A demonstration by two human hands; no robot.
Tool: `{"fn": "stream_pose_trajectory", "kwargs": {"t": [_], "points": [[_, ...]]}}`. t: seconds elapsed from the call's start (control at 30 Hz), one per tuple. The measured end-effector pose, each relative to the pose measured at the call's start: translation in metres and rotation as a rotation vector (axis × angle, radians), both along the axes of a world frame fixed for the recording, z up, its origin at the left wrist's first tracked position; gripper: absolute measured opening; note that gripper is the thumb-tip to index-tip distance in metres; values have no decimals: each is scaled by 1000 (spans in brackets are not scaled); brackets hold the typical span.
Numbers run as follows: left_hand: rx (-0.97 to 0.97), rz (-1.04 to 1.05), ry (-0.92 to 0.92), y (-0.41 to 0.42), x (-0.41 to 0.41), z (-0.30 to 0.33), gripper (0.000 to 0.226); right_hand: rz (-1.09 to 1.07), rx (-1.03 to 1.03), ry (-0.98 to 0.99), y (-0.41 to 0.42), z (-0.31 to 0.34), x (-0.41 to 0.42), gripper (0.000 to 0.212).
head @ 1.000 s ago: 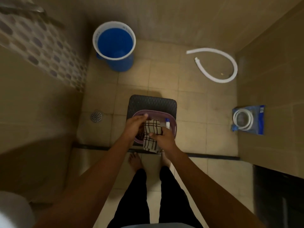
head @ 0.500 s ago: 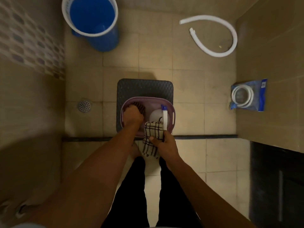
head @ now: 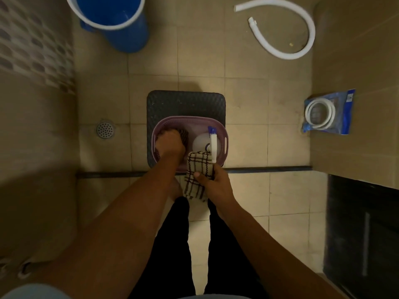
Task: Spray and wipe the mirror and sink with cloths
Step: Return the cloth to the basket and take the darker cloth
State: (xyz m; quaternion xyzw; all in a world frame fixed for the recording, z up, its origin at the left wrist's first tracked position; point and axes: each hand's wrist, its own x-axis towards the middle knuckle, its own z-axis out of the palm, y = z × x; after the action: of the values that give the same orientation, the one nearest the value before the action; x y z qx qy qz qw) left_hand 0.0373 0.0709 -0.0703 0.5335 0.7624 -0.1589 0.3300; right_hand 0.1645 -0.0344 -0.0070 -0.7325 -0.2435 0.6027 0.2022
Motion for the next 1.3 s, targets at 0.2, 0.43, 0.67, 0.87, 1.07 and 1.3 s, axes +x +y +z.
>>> {"fn": "stream_pose_trajectory", "kwargs": {"t": [0.2,0.43,0.67,0.87,1.07,1.3], "points": [[98,152,-200,-11,-10,28,46,-5,-8,12,-3,6,-6,45],[301,372,-404,-35,-70,68,52,23,22,11,13,24,-38,39],[370,527,-524,-46,-120,78,56,31,-51,3,74,11,-69,33],[354,596,-643,-54,-129,71,51,123,-93,-85,94,-51,-92,47],[331,646,-700,-63,-128,57,42,229,-199,-282,94,-97,-97,24],[297,664,-699,-65,-125,53,41,390,66,-448,81,-82,-104,50]]}}
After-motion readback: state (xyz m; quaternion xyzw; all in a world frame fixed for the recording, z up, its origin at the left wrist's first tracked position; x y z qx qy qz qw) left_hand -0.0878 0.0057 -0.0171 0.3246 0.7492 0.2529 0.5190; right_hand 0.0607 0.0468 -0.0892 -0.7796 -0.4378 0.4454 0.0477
